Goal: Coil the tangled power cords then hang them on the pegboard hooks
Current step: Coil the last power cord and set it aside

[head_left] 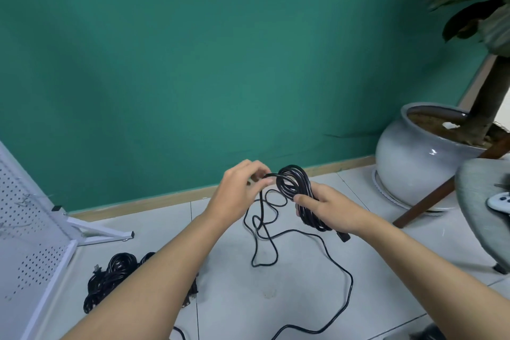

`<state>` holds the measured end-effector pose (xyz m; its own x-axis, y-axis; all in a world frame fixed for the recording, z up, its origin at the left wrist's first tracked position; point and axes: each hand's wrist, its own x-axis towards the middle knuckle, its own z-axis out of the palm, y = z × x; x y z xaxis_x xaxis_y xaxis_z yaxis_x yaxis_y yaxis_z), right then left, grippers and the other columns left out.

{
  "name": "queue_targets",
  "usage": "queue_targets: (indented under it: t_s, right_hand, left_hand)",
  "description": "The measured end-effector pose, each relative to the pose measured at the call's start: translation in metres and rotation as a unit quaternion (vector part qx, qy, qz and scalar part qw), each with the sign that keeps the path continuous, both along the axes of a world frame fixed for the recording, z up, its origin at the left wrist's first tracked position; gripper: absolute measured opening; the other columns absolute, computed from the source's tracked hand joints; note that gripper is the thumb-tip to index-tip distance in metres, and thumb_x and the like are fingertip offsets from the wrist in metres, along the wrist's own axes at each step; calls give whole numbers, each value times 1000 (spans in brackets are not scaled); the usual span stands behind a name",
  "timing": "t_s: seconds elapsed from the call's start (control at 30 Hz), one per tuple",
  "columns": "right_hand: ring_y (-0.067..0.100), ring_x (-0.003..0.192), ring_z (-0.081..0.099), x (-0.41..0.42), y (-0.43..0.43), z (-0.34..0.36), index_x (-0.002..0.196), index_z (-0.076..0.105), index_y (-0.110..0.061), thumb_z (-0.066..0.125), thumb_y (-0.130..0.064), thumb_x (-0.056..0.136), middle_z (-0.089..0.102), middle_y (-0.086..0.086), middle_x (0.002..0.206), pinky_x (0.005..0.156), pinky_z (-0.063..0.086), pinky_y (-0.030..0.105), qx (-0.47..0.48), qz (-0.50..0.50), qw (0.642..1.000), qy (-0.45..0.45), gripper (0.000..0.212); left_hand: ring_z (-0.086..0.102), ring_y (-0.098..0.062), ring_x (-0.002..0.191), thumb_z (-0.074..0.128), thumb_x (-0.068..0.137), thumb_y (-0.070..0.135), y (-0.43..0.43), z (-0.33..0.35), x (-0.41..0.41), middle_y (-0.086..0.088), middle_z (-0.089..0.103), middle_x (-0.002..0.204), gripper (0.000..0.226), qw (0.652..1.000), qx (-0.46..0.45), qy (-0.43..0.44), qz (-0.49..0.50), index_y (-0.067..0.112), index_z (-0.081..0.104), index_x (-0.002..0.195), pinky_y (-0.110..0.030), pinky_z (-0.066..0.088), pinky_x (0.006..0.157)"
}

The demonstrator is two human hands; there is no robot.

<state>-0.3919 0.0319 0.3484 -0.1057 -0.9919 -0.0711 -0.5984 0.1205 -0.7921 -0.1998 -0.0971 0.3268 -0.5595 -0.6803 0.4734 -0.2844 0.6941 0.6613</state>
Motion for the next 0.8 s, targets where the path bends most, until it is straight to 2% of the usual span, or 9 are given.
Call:
queue_targets:
  t_s: [0.1,0.2,0.27,0.37,0.43,0.57,0.67,0.73,0.8]
  right_hand:
    - [3,62,59,-3,3,2,89,59,-15,52,-24,107,70,-6,77,61,45,17,-2,-26,1000,-6,21]
    - [3,67,61,3,5,-1,91,60,-18,52,-25,107,71,-6,79,65,45,18,-14,-19,1000,-13,18]
    - [2,68,61,6,4,0,91,60,-21,53,-24,107,70,-9,78,66,45,16,-24,-12,999,-29,18]
    - [2,69,61,8,4,2,92,60,-21,52,-23,107,69,-9,78,66,45,16,-29,-3,999,-45,17]
    - [4,71,61,7,3,1,93,60,-18,52,-24,107,69,-8,80,69,48,20,-27,2,999,-37,18]
    - [6,76,63,7,1,-8,97,60,-19,51,-28,107,71,-5,85,79,52,32,-35,-8,999,-7,16]
    - [2,74,59,6,-4,-17,102,61,-24,49,-30,107,69,-8,88,75,50,32,-40,-27,999,14,15]
    - [1,89,63,5,-6,-21,115,61,-32,48,-33,107,70,-12,99,85,50,31,-41,-25,999,9,15]
    - [9,103,67,6,-9,-23,118,61,-34,47,-37,106,73,-12,106,94,53,36,-32,-27,999,-10,19]
  left_hand:
    - [63,-6,82,73,95,24,-6,-6,12,9,70,88,8,998,49,-24,26,21,80,96,-23,50,78]
    - [65,-2,77,75,94,29,5,-2,11,12,72,82,11,994,96,-50,-4,20,79,90,-15,48,75]
    - [66,-2,74,75,94,28,7,0,8,10,73,78,12,994,111,-14,18,18,74,87,-14,48,73]
    - [70,-10,75,73,95,28,5,5,11,3,75,79,9,988,151,24,18,23,66,98,-17,54,75]
    - [71,-15,71,72,97,25,6,7,12,-1,75,75,8,988,153,10,0,19,67,95,-22,57,73]
    - [74,-18,65,70,98,21,16,13,1,-8,75,70,23,978,206,34,11,4,67,82,-23,59,65]
    - [76,-20,65,68,99,23,22,17,-9,-9,76,70,27,966,252,42,24,3,67,83,-26,62,65]
    - [77,-23,68,68,100,25,25,18,-16,-11,76,72,28,953,295,55,31,0,67,85,-30,63,69]
    - [77,-25,69,68,99,24,27,18,-21,-12,76,72,28,942,327,71,38,0,66,85,-33,64,71]
